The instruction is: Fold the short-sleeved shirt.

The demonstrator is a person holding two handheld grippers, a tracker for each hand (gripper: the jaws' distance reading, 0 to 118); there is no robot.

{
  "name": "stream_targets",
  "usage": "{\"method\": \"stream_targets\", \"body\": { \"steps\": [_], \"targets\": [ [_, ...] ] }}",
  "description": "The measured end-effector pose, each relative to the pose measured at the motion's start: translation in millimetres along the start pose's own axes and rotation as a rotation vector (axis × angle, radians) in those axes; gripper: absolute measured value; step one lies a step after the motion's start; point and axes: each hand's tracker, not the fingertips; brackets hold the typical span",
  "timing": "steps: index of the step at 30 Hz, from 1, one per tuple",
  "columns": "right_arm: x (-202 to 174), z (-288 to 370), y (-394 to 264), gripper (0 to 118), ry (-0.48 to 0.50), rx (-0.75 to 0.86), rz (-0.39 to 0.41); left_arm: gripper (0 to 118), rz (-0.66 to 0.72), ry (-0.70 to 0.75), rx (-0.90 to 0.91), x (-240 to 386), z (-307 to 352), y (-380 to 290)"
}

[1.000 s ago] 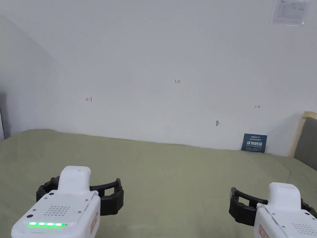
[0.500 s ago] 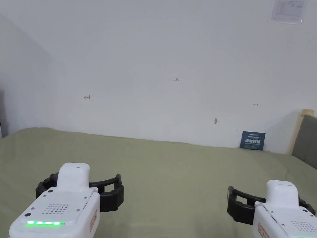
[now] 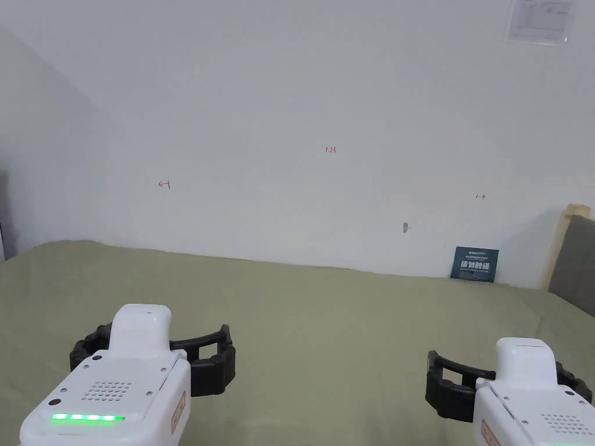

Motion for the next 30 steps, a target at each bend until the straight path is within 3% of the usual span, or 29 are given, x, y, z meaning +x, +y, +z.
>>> {"method": "stream_targets", "body": {
  "steps": [16,19,23,30],
  "targets": [
    [4.8,-6.3,0.8,118,0.103,-0.050,-0.095,118,-0.007,-0.002,-0.019,0.8,-5.6,-0.7],
    [4.5,-6.8,5.1,118,0.083,-0.088,-0.124,118,-0.005,-0.008,-0.025,1.0,-5.5,-1.3],
    [2.3,-12.6,8.2,118,-0.002,-0.178,-0.105,118,-0.005,-0.004,-0.036,1.2,-6.5,-3.7],
    [8.2,-13.1,7.6,118,0.070,-0.169,-0.161,118,-0.014,-0.002,-0.041,2.5,-6.0,-4.6]
  ]
}}
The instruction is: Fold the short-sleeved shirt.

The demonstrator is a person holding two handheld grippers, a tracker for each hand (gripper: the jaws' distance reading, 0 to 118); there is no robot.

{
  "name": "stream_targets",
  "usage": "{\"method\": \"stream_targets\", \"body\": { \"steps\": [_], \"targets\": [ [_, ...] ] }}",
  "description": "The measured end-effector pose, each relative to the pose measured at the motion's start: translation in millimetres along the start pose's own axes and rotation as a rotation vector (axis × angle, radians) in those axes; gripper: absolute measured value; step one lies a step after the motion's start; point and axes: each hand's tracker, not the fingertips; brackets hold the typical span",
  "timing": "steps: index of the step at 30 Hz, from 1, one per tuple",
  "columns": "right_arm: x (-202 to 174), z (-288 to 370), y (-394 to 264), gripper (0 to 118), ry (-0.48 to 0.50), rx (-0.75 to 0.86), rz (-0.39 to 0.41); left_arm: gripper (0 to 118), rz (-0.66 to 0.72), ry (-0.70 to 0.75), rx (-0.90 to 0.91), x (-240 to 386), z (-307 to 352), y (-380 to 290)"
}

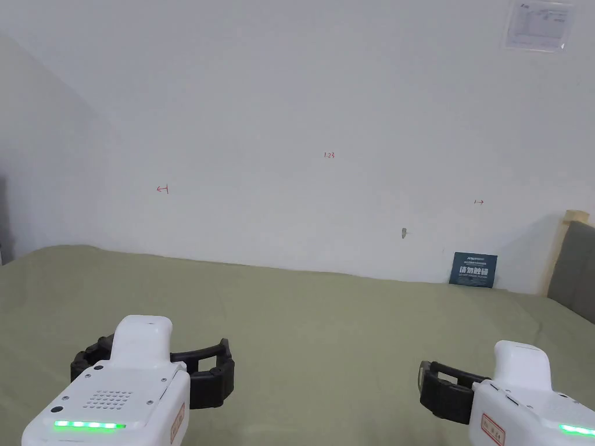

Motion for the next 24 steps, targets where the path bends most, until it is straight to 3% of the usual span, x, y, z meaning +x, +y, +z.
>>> {"method": "stream_targets", "body": {
  "steps": [5,9,12,17,22,24],
  "targets": [
    [-4.5,-0.9,1.7,118,-0.036,-0.006,0.052,118,0.000,-0.002,-0.006,0.1,-0.7,-0.9],
    [-2.6,1.3,5.3,118,-0.020,-0.011,0.038,118,0.001,-0.004,-0.010,0.4,-0.9,-1.8],
    [-0.4,-2.8,6.6,118,-0.065,-0.017,-0.006,118,0.009,-0.003,-0.019,0.5,-1.6,-2.4],
    [5.3,1.5,-2.0,118,-0.025,0.021,-0.041,118,0.021,-0.005,-0.017,-0.6,-1.8,-2.7],
    [-4.8,2.8,-8.3,118,-0.052,0.071,0.107,118,0.007,0.001,-0.014,0.1,-1.8,-1.4],
    [-6.9,2.8,-9.1,118,-0.044,0.067,0.103,118,0.006,0.001,-0.012,0.2,-1.8,-1.0]
  ]
}}
